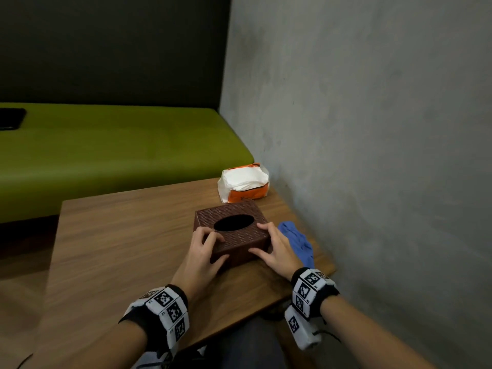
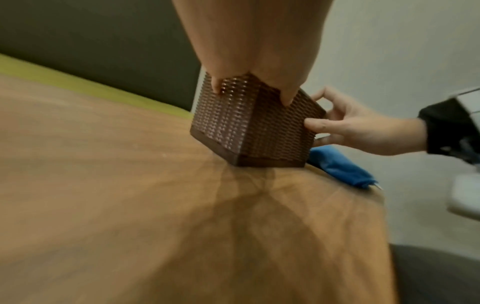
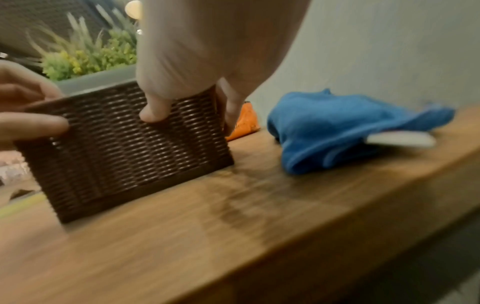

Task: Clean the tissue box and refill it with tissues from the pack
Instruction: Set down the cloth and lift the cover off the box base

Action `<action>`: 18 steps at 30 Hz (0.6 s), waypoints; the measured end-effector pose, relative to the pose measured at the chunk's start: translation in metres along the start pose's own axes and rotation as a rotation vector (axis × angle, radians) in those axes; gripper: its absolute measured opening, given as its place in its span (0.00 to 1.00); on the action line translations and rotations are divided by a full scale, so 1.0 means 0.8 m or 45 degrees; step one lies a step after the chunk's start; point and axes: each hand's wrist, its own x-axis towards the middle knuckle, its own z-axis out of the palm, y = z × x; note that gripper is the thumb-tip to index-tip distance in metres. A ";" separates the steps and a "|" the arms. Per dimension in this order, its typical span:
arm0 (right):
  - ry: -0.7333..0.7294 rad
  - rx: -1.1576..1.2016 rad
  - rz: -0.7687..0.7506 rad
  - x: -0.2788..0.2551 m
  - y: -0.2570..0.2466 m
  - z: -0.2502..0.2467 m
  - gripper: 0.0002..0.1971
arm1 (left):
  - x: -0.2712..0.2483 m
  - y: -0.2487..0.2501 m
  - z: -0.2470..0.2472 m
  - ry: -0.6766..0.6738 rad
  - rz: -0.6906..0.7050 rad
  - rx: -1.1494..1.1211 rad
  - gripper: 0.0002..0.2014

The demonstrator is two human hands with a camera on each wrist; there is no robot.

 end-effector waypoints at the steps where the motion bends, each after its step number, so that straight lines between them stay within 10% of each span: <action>1: -0.009 0.001 -0.012 -0.002 0.002 -0.001 0.27 | 0.003 -0.002 -0.003 -0.018 0.022 0.019 0.18; 9: -0.025 -0.517 -0.148 0.028 -0.058 -0.009 0.37 | 0.063 -0.017 -0.036 -0.297 -0.107 -0.012 0.65; 18: -0.342 -0.527 -0.040 0.037 -0.077 0.006 0.25 | 0.079 -0.035 -0.036 -0.518 -0.145 0.053 0.73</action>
